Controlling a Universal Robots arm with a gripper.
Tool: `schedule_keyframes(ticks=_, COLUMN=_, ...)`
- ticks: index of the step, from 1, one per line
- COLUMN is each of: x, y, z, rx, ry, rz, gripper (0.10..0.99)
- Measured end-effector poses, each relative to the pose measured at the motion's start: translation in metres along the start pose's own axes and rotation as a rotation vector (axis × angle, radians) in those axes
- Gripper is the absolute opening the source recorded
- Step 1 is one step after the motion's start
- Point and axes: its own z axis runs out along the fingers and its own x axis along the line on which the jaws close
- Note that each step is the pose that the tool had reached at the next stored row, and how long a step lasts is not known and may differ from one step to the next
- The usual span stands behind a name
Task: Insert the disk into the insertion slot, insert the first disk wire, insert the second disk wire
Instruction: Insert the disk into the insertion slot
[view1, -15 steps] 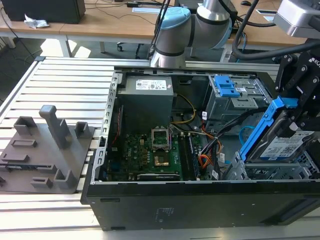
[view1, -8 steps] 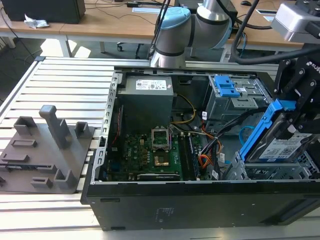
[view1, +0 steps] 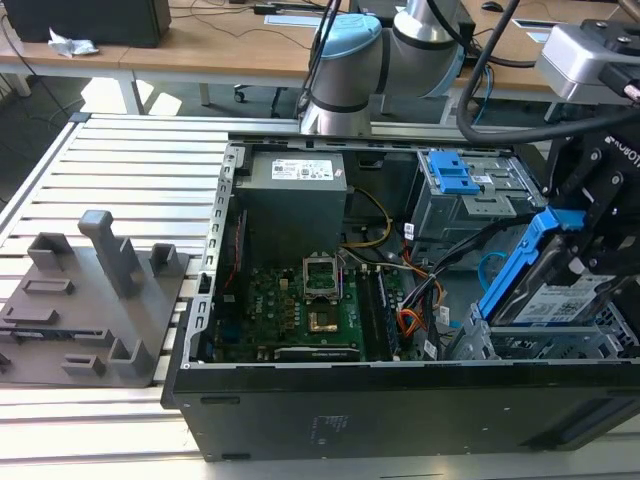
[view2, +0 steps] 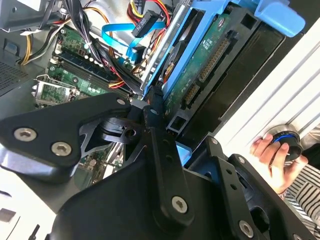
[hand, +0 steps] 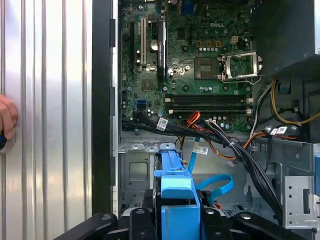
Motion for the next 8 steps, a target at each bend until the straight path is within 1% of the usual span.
schedule_keyframes(ticks=8, x=0.0000, y=0.0000, z=0.0006, rx=0.000, ry=0.0000, rz=0.000, gripper=0.365)
